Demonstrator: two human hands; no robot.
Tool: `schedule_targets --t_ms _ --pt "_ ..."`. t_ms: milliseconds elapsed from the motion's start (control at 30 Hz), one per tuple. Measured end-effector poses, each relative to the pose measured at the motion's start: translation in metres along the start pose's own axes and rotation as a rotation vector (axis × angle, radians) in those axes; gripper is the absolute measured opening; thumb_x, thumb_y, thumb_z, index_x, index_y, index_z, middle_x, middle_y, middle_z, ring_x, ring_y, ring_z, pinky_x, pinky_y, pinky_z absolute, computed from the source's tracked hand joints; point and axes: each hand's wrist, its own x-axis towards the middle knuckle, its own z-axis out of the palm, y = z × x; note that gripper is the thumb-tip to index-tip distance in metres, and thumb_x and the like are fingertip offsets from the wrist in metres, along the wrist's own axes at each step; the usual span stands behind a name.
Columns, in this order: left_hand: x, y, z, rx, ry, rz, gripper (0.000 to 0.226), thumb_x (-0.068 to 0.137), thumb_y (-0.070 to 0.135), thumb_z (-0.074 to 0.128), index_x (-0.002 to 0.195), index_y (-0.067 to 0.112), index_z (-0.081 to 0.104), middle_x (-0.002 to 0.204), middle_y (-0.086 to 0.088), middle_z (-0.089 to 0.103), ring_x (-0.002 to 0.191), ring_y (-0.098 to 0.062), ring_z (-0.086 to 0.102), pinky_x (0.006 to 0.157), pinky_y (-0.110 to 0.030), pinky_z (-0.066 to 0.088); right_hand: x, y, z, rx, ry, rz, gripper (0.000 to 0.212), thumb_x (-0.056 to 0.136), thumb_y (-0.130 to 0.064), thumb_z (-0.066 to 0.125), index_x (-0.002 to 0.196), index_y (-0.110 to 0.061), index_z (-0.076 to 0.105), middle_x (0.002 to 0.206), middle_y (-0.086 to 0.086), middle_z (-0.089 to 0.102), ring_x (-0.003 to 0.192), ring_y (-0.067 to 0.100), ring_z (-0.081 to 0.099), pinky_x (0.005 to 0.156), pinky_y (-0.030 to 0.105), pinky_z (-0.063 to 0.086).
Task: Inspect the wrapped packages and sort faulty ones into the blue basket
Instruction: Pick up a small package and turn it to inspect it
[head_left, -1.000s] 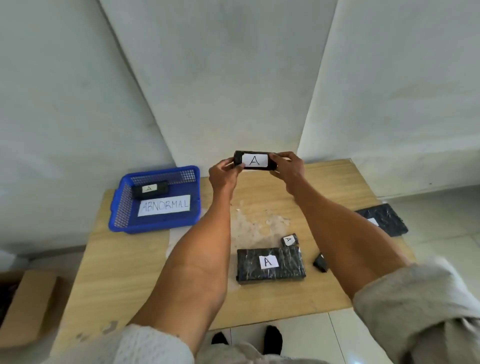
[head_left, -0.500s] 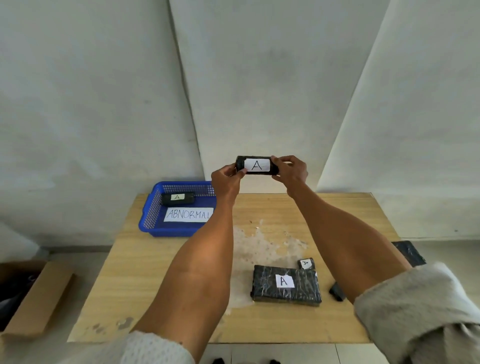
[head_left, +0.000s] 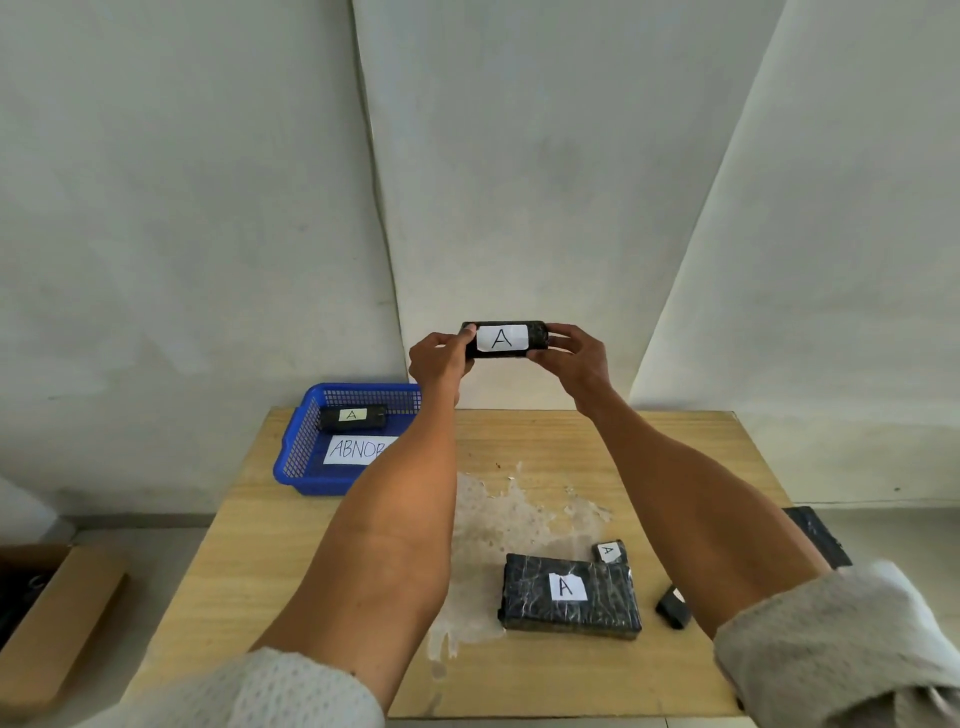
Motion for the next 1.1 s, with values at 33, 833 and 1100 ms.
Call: schedule_targets --t_ms 33,833,1100 --pt "0.0 0.0 0.001 -0.02 -0.005 -0.001 0.032 0.078 0.035 0.083 0.086 0.008 0.068 0.098 -0.012 0.072 0.088 -0.026 0.073 0.051 -0.017 0.054 0.001 0.0 -0.001 0.0 0.005 -0.006 0.049 0.071 -0.002 0.087 0.114 -0.02 0.072 0.104 0.004 0.076 0.09 0.013 0.074 0.082 0.026 0.055" --pt "-0.002 -0.016 0.014 0.009 -0.218 0.297 0.038 0.07 0.012 0.089 0.104 0.01 0.072 0.1 -0.003 0.075 0.096 -0.013 0.072 0.086 -0.031 0.058 0.016 -0.03 -0.015 0.137 0.215 0.184 0.019 0.079 -0.02 0.086 0.089 -0.01 0.073 0.105 0.018 0.072 0.093 0.033 0.074 0.068 0.036 0.064" --pt "0.003 -0.008 0.015 -0.098 -0.216 0.073 0.034 0.074 0.017 0.087 0.102 0.008 0.071 0.097 -0.007 0.074 0.087 -0.018 0.073 0.076 -0.028 0.061 0.017 -0.029 -0.009 0.137 0.184 0.149 0.027 0.08 -0.013 0.085 0.103 -0.008 0.072 0.104 0.013 0.073 0.099 0.028 0.071 0.079 0.04 0.064"
